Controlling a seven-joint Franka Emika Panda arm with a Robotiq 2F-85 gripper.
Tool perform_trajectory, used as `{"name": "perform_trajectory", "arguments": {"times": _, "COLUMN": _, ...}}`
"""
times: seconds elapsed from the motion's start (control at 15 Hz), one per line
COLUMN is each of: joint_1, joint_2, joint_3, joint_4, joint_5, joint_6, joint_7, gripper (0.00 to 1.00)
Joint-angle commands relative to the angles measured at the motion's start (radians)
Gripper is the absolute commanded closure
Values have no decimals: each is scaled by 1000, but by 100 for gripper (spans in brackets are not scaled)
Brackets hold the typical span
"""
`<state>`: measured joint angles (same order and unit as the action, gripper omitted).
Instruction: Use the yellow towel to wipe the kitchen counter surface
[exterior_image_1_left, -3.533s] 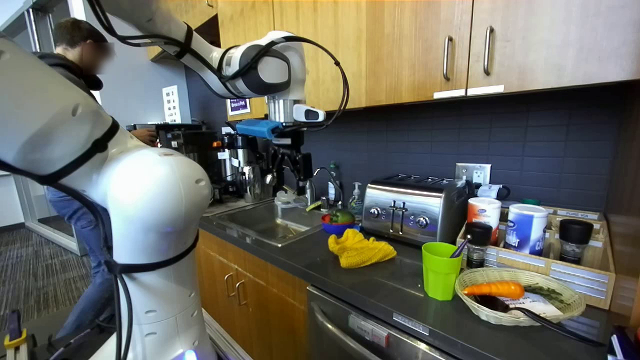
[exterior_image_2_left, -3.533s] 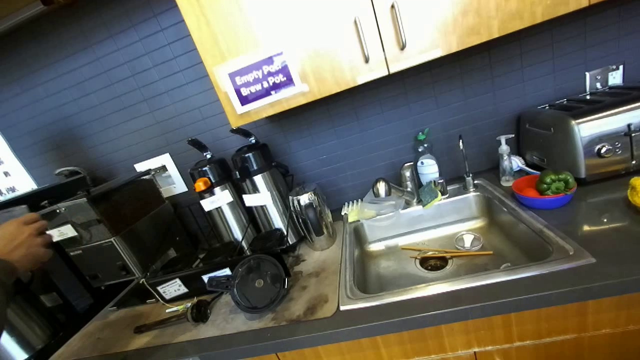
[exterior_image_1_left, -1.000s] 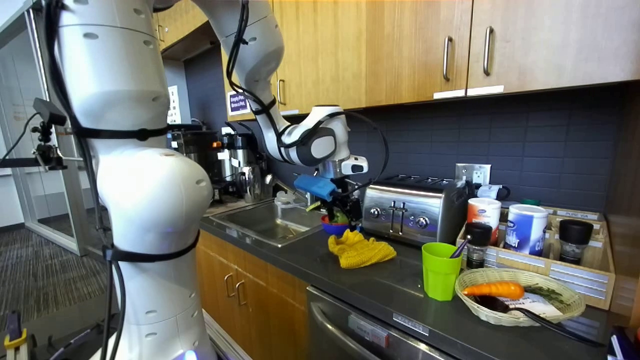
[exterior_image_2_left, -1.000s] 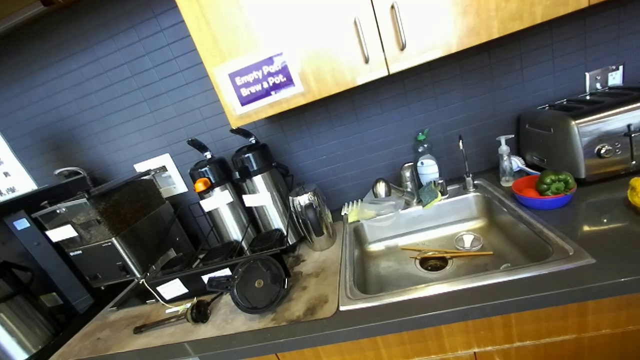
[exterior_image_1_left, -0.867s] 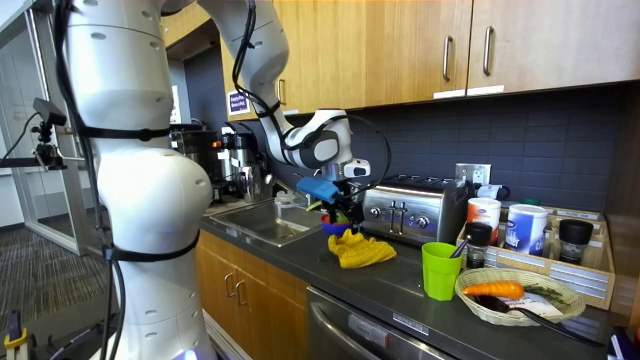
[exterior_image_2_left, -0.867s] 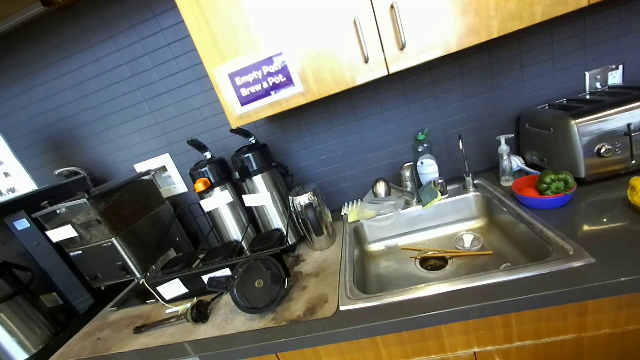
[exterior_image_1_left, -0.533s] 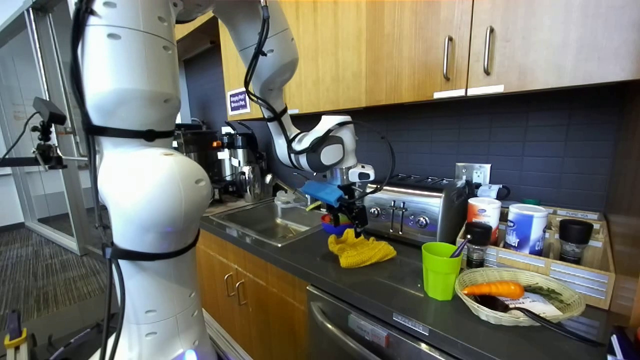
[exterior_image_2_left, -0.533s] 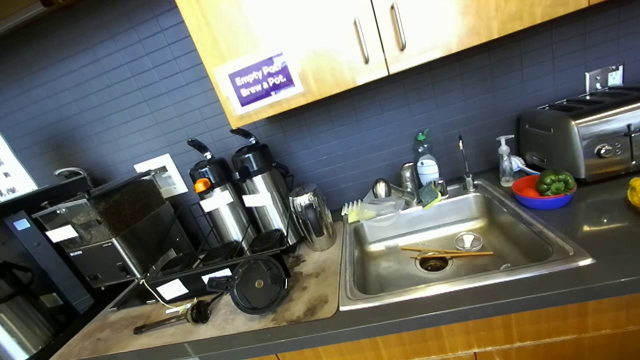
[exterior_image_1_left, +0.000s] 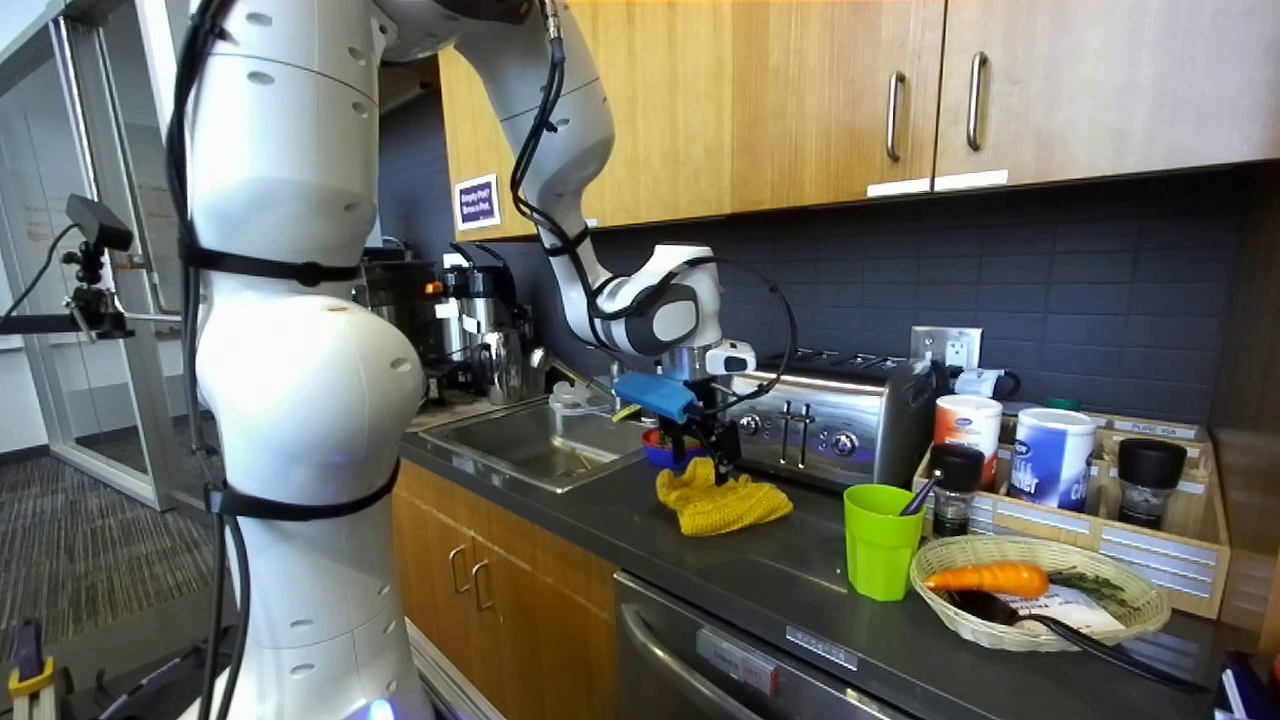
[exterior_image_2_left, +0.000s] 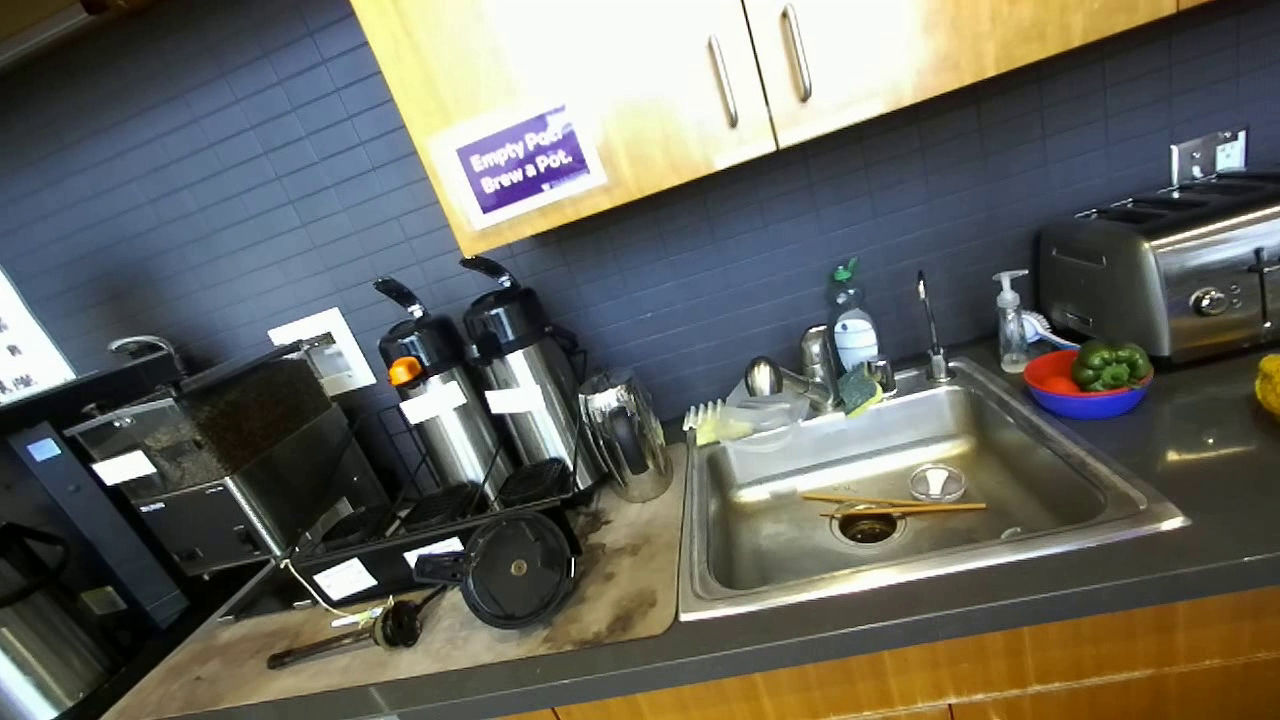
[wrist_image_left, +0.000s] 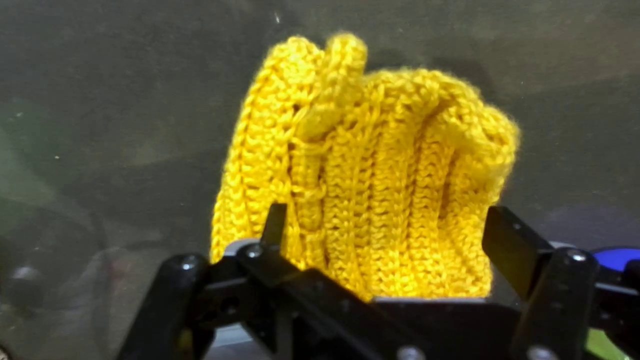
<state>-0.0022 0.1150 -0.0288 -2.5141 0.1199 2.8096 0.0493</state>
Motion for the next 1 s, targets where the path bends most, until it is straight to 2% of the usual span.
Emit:
{"name": "perform_trajectory", "arguments": {"times": 0.0, "joint_1": -4, "joint_2": 41, "joint_3": -1, "joint_4": 44, "joint_5": -25, "joint_6": -18, "joint_7": 24, "gripper": 0}}
{"name": "perform_trajectory", "arguments": {"times": 0.33, "joint_1": -5, "joint_2": 70, "joint_3": -4, "joint_4": 78, "joint_5": -22, "joint_6": -27, "joint_7": 25, "gripper": 0}}
{"name": "perform_trajectory", "arguments": {"times": 0.93, "joint_1": -8, "joint_2": 62, "joint_3": 5, "joint_4": 64, "joint_5": -6, "joint_6": -10, "joint_7": 7, "gripper": 0}}
